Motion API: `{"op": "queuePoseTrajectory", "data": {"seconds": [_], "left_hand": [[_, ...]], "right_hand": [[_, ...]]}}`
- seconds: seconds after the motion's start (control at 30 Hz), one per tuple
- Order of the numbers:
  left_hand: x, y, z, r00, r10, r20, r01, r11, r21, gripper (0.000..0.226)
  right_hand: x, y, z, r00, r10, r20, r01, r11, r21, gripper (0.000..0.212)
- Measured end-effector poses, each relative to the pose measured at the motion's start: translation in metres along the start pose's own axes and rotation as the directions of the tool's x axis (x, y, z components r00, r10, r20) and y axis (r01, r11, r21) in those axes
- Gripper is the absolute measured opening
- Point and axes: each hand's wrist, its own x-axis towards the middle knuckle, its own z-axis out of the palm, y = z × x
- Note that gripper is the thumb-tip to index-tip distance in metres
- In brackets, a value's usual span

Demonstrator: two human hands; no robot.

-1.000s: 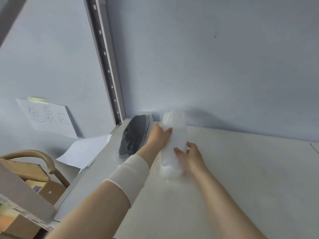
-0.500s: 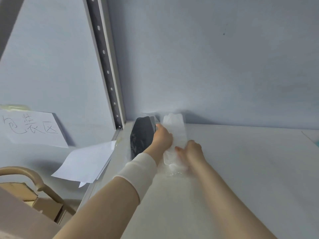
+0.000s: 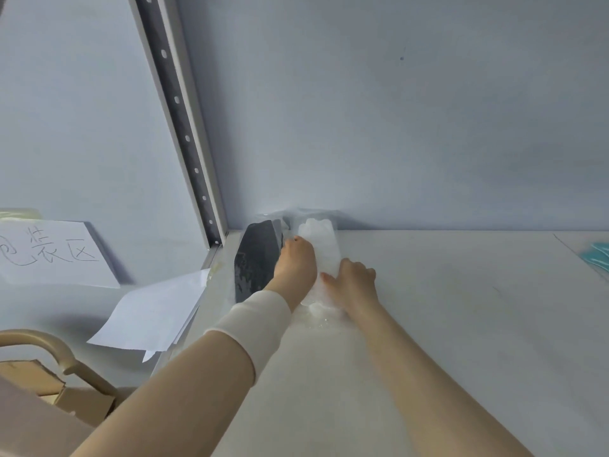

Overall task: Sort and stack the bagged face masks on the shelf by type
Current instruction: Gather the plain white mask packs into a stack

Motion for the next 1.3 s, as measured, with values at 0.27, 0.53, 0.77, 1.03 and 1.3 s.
{"op": "queuePoseTrajectory", "data": {"seconds": [0.27,0.53,0.77,1.03,1.3], "left_hand": [[0.000,0.064,-0.006,0.936,0.352,-0.017,-0.324,0.878,0.353,0.043],[-0.047,0.240,0.062,0.875,0.480,0.063,-0.470,0.813,0.345,0.054],[-0.104,0.414,0.132,0.823,0.555,0.120,-0.568,0.799,0.199,0.053],[-0.108,0.557,0.196,0.781,0.603,0.165,-0.624,0.767,0.150,0.052],[-0.080,0.615,0.220,0.849,0.522,0.083,-0.523,0.852,-0.016,0.049]], "right_hand": [[0.002,0.082,-0.082,0.985,-0.065,-0.159,0.025,0.970,-0.240,0.059],[-0.029,0.260,-0.163,0.983,-0.028,-0.181,-0.051,0.907,-0.418,0.061],[-0.076,0.437,-0.233,0.970,0.016,-0.241,-0.111,0.916,-0.386,0.059],[-0.068,0.580,-0.293,0.957,0.139,-0.255,-0.216,0.927,-0.305,0.059],[-0.043,0.640,-0.340,0.962,0.126,-0.244,-0.176,0.965,-0.196,0.057]]}}
